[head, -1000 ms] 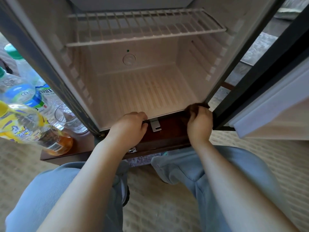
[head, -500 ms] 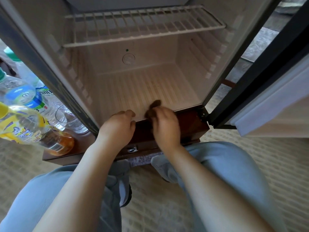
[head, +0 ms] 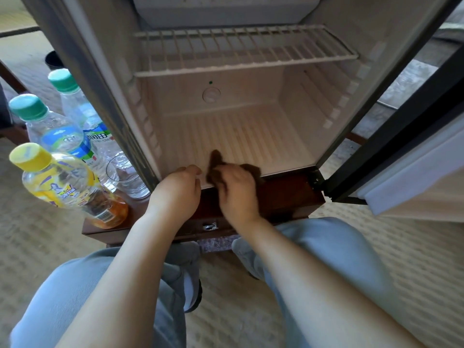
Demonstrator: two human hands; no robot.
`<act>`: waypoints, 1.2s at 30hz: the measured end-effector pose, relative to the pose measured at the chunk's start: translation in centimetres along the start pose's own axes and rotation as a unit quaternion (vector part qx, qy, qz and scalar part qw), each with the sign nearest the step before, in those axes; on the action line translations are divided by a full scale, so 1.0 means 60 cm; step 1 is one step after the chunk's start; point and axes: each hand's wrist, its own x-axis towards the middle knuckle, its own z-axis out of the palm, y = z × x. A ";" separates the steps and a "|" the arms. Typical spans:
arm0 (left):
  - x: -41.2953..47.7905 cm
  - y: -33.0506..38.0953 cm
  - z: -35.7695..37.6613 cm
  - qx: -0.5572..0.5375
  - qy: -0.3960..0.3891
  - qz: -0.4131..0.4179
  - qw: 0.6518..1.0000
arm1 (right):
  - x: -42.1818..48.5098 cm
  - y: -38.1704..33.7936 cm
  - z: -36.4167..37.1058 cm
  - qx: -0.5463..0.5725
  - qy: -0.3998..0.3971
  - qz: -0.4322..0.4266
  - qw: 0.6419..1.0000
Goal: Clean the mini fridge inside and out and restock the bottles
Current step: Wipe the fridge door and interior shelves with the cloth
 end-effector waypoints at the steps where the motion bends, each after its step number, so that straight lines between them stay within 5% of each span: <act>1: -0.002 -0.004 -0.001 0.011 0.004 -0.012 1.000 | -0.003 -0.022 0.016 0.017 -0.020 -0.014 1.000; 6: -0.019 -0.012 -0.001 0.046 0.020 -0.057 0.997 | -0.004 -0.050 0.039 0.086 -0.078 -0.047 0.992; 12: -0.053 -0.036 -0.018 0.041 -0.012 -0.023 0.999 | -0.054 -0.019 0.005 0.109 -0.243 -0.047 0.963; 19: -0.092 -0.057 -0.039 0.065 -0.005 -0.047 0.997 | -0.048 -0.029 -0.036 0.087 0.032 0.026 0.995; 24: -0.108 -0.086 -0.034 0.084 -0.063 -0.051 0.993 | 0.047 -0.034 -0.011 0.082 0.138 0.105 0.981; 27: -0.102 -0.100 -0.034 0.083 -0.088 -0.047 0.992 | 0.082 -0.037 0.022 0.074 0.035 0.104 0.991; 31: -0.085 -0.104 -0.029 0.074 -0.093 -0.044 0.992 | 0.077 -0.058 0.074 0.006 -0.143 -0.021 0.989; 36: -0.069 -0.085 -0.027 0.058 -0.079 -0.044 0.994 | 0.034 -0.068 0.067 0.067 -0.099 -0.069 0.990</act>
